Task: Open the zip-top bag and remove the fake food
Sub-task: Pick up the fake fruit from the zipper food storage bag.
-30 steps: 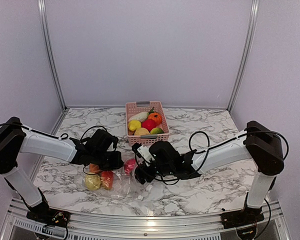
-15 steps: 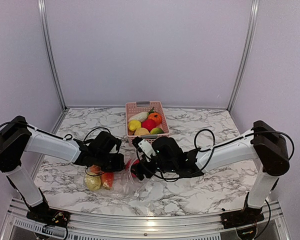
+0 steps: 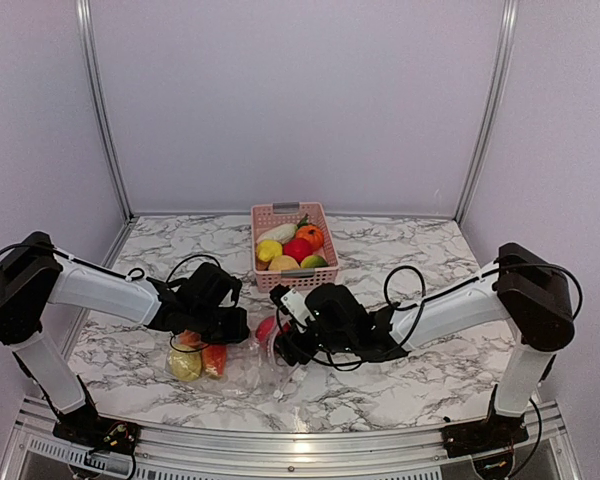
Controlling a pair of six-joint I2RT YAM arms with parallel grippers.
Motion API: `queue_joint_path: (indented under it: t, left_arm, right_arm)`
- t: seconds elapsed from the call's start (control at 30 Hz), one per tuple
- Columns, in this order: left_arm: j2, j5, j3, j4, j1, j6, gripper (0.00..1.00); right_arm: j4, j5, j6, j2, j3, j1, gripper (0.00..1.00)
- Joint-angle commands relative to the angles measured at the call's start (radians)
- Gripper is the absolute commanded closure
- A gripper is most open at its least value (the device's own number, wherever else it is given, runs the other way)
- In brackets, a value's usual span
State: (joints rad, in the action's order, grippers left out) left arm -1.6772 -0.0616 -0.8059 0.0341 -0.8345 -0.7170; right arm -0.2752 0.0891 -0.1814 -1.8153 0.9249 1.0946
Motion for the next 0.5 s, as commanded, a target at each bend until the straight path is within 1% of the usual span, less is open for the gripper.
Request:
queue_joint_path:
  t: [0.0,0.33,0.4,0.47]
  left_arm:
    - [0.007,0.011,-0.003,0.038,-0.004,0.015,0.96]
    - [0.004,-0.001,-0.009,0.022,-0.004,0.014,0.96]
    - [0.004,-0.006,-0.009,0.018,-0.005,0.014,0.96]
    - [0.004,-0.005,-0.009,0.019,-0.004,0.014,0.96]
  right_arm:
    - [-0.032,0.012,0.013,-0.043,0.029,-0.004,0.25]
    - [-0.02,0.035,0.016,-0.127,0.101,-0.004,0.16]
    - [-0.023,0.037,0.012,-0.134,0.108,-0.004,0.16]
    - [-0.026,0.037,0.007,-0.136,0.113,-0.004,0.19]
